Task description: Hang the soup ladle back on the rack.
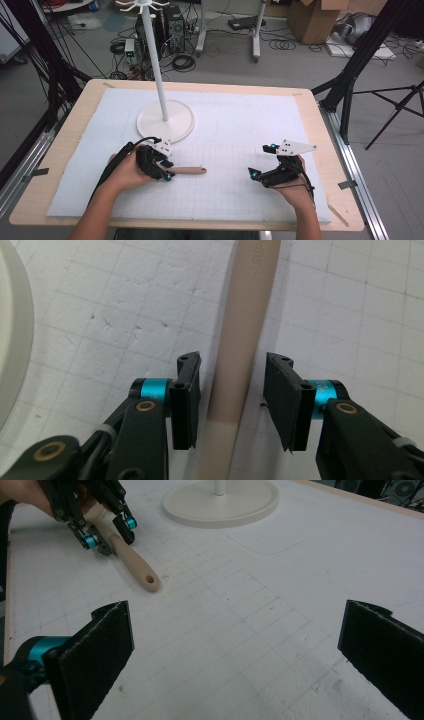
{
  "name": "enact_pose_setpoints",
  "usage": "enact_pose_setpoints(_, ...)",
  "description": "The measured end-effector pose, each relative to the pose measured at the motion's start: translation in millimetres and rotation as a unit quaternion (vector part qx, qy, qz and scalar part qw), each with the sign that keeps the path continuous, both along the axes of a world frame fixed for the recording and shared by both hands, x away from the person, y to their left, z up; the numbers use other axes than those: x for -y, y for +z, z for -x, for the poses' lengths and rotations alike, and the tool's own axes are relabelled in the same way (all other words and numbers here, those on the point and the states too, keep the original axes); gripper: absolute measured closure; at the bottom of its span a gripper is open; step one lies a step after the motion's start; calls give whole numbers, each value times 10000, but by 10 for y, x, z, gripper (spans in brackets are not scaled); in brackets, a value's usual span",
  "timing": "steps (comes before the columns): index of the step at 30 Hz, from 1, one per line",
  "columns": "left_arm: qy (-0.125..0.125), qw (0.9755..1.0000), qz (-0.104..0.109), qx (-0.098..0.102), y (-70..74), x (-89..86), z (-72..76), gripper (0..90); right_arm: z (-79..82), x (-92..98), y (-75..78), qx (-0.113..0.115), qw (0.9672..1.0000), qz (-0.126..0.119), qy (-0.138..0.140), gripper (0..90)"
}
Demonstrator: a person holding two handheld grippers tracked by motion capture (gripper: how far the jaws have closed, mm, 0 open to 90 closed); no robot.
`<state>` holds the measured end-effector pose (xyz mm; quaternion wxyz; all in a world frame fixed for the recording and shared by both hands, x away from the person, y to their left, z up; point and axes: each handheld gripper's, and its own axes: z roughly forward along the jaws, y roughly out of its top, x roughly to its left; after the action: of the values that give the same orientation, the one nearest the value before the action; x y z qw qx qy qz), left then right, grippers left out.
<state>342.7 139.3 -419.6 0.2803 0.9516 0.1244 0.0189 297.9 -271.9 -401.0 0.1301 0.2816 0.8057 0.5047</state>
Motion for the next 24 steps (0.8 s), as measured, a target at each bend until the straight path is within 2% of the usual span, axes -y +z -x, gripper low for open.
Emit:
enact_pose_setpoints(5, -8, 10000, -57, -9, 10, 7, 3, 679, 2, 7, 3, -12, 10000, -28, -13, 3)
enact_pose_setpoints(13, -1, 9999, -93, 122, 12, 17, 37, 690, 3, 4, 1, -22, 10000, -8, -20, 3)
enact_pose_setpoints(17, -50, 9999, -54, 97, 14, 8, 40, 710, 1, 3, -1, -24, 10000, 5, -14, 3)
enact_pose_setpoints(20, 82, 10000, -7, 32, 19, -3, 36, 736, -2, 7, -1, -4, 10000, 6, -13, 3)
enact_pose_setpoints(24, 84, 9999, 120, 34, 47, -33, 39, 736, -4, 9, -3, -6, 10000, 5, -21, 4)
